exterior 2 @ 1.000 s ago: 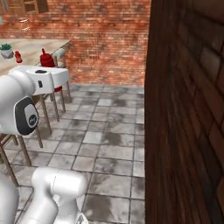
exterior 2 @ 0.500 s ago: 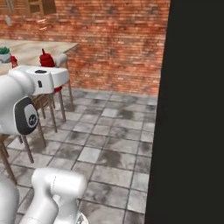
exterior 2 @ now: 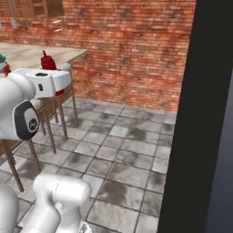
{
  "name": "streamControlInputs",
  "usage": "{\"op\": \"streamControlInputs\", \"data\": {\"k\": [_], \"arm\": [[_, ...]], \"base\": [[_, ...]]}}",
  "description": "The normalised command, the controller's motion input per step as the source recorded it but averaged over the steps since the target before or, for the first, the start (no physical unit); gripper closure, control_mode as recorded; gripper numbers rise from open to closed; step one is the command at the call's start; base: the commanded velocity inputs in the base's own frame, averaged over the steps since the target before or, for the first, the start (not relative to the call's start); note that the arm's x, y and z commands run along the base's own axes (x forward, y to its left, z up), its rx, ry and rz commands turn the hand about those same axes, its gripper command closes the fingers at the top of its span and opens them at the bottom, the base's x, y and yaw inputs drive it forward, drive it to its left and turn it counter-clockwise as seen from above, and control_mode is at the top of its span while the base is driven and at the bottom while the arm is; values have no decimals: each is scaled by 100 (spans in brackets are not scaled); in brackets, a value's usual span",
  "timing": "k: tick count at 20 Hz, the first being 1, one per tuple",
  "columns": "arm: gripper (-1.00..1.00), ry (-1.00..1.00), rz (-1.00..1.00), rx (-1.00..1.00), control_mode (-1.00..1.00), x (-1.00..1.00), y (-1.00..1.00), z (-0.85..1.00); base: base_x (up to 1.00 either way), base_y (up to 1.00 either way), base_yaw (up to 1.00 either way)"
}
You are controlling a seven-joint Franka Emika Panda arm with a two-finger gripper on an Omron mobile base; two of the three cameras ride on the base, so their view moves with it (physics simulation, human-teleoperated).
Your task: The dining table condiment station is running low on ketchup. Refill the condiment station by opening the cabinet and taking the ketchup from the cabinet and placing it on the dining table.
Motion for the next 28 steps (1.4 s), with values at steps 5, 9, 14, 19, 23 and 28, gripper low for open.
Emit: {"op": "streamControlInputs", "data": {"k": [5,9,14,19,23,28], "arm": [[100,0,0,0,100,0,0,0],[100,0,0,0,100,0,0,0],[100,0,0,0,100,0,0,0],[100,0,0,0,100,0,0,0],[100,0,0,0,100,0,0,0],[100,0,0,0,100,0,0,0]], "base": [[100,-4,23],[100,-14,38],[100,-15,60],[100,-12,64],[100,-30,55],[99,-50,54]]}}
